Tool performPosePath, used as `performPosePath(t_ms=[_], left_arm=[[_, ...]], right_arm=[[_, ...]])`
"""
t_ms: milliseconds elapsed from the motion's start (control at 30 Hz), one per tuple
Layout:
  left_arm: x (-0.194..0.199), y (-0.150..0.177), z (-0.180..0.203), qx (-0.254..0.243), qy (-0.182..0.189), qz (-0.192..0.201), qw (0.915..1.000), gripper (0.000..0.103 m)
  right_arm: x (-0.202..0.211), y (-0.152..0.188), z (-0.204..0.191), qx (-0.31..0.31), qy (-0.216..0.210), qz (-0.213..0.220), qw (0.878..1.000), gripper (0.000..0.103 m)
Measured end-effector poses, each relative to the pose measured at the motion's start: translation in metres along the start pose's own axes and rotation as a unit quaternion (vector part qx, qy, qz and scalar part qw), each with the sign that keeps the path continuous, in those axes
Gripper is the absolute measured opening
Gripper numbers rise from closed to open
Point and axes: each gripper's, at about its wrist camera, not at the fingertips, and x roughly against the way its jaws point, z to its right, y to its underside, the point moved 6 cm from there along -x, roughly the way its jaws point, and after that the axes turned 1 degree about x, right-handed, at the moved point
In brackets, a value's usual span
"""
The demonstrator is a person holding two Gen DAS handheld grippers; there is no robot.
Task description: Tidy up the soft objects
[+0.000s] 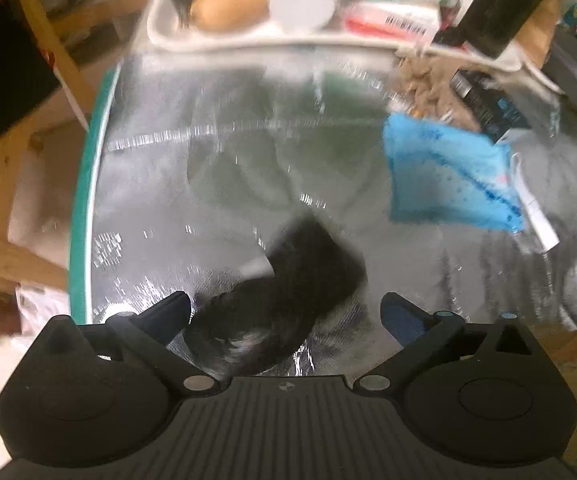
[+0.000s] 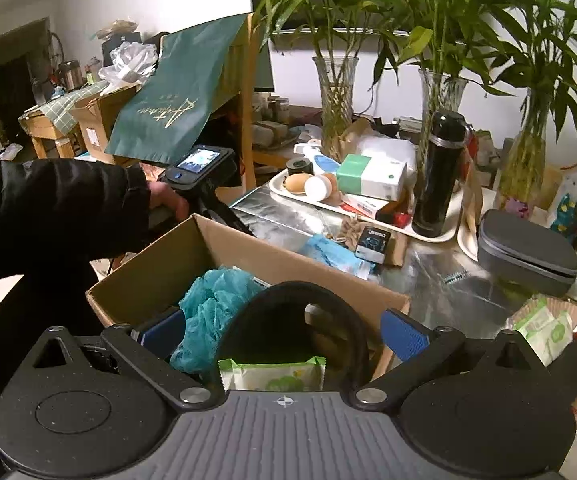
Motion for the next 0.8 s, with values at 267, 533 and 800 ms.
performPosePath(t_ms=[267,533,800], left_arm=[[0.008,0.005,-0.007,-0.002,-0.032,0.053,0.9981,0.057],[0.033,0.011,0.001,-0.021,-0.036,0.08,0.9959,0.044],[0.1,0.019,0.007,-0.023,-0.041,0.131,0.9902,0.044]], right_arm=[[0.0,0.001,-0.002,-0.001,-0.007,0.002,1.0,0.103],[-0.001,0.002,-0.002,-0.004,0.006,-0.002,1.0,0.103],[-0.011,0.011,0.002,-0.014,0.034,-0.027,0.999,0.103]])
